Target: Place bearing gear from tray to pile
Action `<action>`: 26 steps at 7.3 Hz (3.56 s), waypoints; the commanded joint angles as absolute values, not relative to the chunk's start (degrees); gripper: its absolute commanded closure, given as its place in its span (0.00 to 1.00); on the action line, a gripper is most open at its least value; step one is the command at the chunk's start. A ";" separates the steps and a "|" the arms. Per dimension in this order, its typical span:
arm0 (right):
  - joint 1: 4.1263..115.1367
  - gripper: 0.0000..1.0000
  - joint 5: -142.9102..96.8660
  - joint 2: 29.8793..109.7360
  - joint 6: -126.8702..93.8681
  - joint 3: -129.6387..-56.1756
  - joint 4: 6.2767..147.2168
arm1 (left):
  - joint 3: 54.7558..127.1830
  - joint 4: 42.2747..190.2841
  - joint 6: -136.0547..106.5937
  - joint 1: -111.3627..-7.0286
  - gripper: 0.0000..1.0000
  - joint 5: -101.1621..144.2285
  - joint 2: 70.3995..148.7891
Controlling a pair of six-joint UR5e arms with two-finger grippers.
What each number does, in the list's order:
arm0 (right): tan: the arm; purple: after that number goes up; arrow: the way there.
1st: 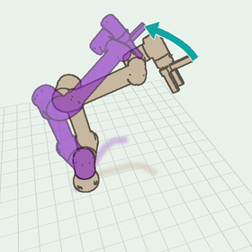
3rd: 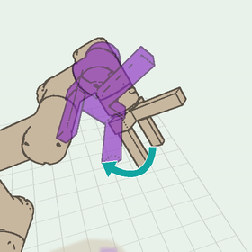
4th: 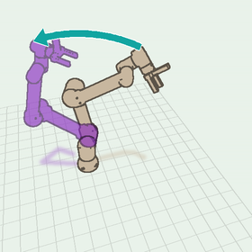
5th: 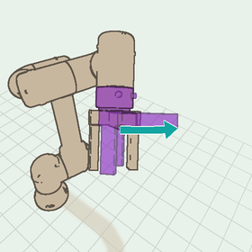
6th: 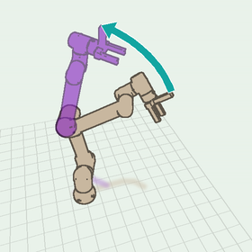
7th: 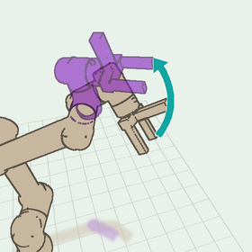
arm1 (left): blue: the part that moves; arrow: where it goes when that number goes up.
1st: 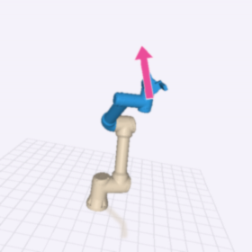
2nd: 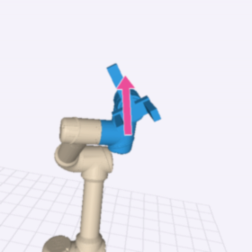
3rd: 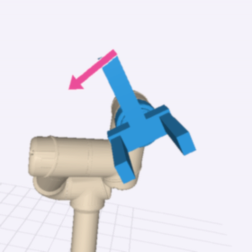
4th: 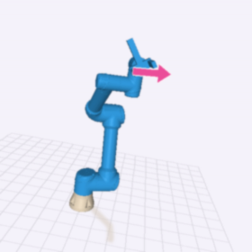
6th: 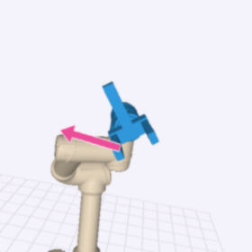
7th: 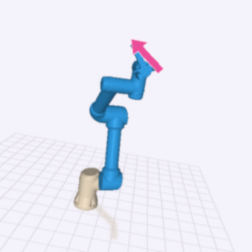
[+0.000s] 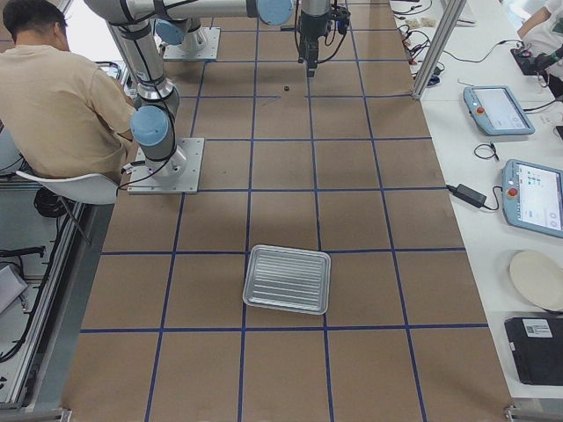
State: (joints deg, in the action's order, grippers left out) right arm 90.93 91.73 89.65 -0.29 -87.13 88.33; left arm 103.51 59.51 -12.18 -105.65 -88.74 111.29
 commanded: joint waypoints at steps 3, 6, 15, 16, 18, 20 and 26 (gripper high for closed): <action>91.58 0.00 89.48 90.97 4.36 -89.30 89.29 | 106.17 55.02 -14.59 -110.82 0.00 -88.59 114.34; 91.32 0.00 89.03 91.23 7.55 -91.05 90.79 | 106.96 55.02 -14.50 -110.92 0.21 -88.68 114.78; 91.23 0.00 89.03 91.14 7.29 -91.14 90.97 | 105.30 57.20 -13.55 -104.18 1.00 -86.66 112.51; 91.23 0.00 89.03 91.23 7.29 -91.14 90.97 | 102.86 62.09 -11.62 -99.80 1.00 -86.66 111.89; 91.23 0.00 89.03 91.23 7.21 -91.14 90.97 | 97.40 74.67 -2.06 -88.92 1.00 -91.89 110.92; 91.23 0.00 89.12 91.23 7.47 -91.14 90.88 | 97.21 74.71 11.68 -76.62 1.00 -99.09 110.48; 91.23 0.00 89.12 91.23 7.29 -91.14 90.88 | 97.91 71.63 38.66 -54.60 1.00 -99.93 113.81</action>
